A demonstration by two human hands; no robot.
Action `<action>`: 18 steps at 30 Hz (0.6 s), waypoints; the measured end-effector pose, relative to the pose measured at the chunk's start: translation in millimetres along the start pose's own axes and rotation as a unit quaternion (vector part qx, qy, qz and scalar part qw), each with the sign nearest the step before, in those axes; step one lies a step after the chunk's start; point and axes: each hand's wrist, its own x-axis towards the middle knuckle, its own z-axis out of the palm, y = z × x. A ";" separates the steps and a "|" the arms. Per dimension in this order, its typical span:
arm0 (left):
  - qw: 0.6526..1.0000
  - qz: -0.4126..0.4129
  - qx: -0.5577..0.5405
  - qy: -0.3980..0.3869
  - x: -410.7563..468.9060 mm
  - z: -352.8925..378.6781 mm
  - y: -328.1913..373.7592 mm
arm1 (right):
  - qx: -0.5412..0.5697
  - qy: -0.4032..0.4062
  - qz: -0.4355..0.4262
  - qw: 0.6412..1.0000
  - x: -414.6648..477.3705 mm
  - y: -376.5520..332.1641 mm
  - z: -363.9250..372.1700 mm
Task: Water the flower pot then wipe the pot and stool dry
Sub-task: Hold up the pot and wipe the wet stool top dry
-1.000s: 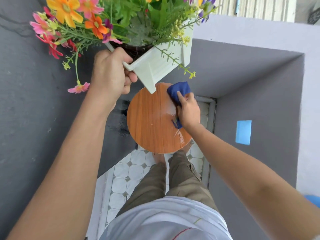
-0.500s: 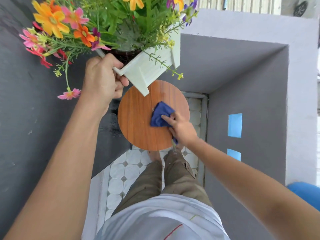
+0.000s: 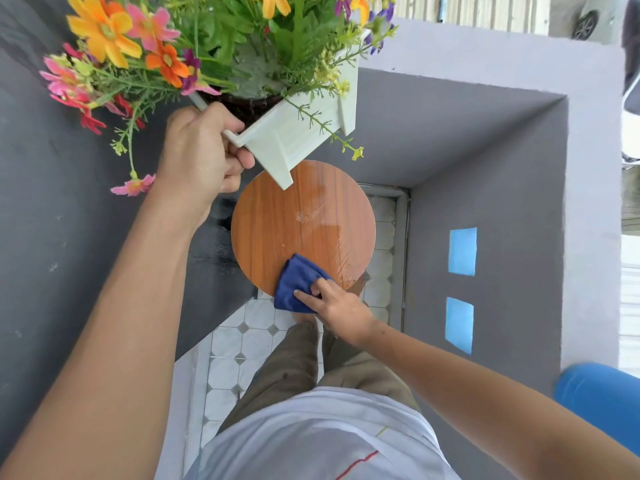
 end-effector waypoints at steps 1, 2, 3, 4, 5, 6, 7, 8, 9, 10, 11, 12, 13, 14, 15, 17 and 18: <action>1.000 0.000 -0.002 -0.006 0.9 -1.2 1.9 | 0.001 -0.015 -0.005 1.000 -2.1 1.7 -0.2; 1.000 0.002 -0.004 -0.012 1.1 -2.2 3.8 | 0.000 -0.022 0.004 1.000 -2.0 7.8 -3.8; 1.000 0.004 -0.006 -0.018 1.0 -2.9 5.6 | -0.002 -0.017 0.020 1.000 -0.8 17.4 -8.7; 1.000 0.007 -0.008 -0.023 0.7 -3.9 8.0 | 0.000 -0.003 0.047 0.999 2.2 27.4 -16.9; 1.000 0.010 -0.010 -0.027 0.5 -4.7 10.2 | 0.008 0.017 0.084 0.996 6.0 39.3 -26.9; 0.999 0.013 -0.012 -0.031 0.4 -5.2 11.9 | 0.018 0.043 0.130 0.990 10.9 52.7 -38.9; 0.999 0.015 -0.015 -0.035 0.3 -6.1 13.3 | 0.026 0.071 0.173 0.982 17.4 66.4 -51.4; 0.999 0.017 -0.017 -0.037 0.1 -6.9 14.5 | 0.026 0.095 0.208 0.973 24.7 79.5 -63.0; 0.999 0.018 -0.019 -0.040 -0.2 -7.3 15.2 | 0.019 0.112 0.230 0.967 32.9 91.3 -72.8; 0.999 0.017 -0.021 -0.042 -0.6 -7.8 15.8 | 0.007 0.117 0.237 0.965 42.0 99.8 -81.4; 0.999 0.017 -0.022 -0.045 -1.2 -8.5 16.2 | -0.006 0.119 0.238 0.964 51.7 104.4 -87.4; 0.998 0.018 -0.023 -0.047 -1.6 -9.3 16.1 | -0.014 0.122 0.242 0.962 60.8 104.4 -90.6; 0.998 0.018 -0.024 -0.047 -1.9 -10.2 15.7 | -0.020 0.125 0.250 0.960 68.8 100.2 -90.7; 0.998 0.018 -0.024 -0.048 -2.2 -11.0 15.1 | -0.025 0.127 0.255 0.958 74.2 92.2 -87.7; 0.998 0.016 -0.025 -0.047 -2.3 -11.5 14.4 | -0.026 0.126 0.254 0.959 76.4 81.1 -82.1; 0.999 0.011 -0.027 -0.045 -2.1 -12.0 12.6 | -0.019 0.110 0.219 0.969 72.6 53.2 -64.0; 0.999 0.010 -0.026 -0.045 -1.9 -12.3 11.9 | -0.013 0.092 0.185 0.978 68.0 38.0 -52.4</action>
